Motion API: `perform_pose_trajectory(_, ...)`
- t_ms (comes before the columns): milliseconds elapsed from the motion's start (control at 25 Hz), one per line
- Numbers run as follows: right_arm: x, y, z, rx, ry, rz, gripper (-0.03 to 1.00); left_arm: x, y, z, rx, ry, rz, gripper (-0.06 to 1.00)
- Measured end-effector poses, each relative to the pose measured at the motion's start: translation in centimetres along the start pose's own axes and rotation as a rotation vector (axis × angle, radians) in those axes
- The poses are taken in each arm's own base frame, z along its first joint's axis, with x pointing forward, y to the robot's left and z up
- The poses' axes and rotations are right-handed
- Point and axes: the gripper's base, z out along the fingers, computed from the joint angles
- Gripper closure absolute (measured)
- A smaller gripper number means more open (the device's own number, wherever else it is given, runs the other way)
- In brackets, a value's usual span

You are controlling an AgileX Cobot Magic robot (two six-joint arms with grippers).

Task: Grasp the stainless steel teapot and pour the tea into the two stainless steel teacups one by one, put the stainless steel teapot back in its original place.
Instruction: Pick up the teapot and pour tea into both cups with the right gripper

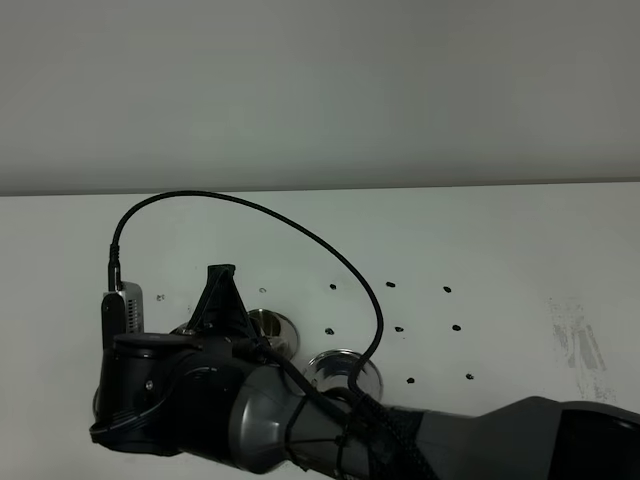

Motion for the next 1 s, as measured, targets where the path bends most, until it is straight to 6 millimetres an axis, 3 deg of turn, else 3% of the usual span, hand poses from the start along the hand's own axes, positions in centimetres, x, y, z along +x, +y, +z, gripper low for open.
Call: perform_pose_trajectory(1000,-0.04,0.11,-0.03,-0.012,-0.003,0.005,0.76,0.00,0.00,0.00,0.000,0.000,0.000,0.33)
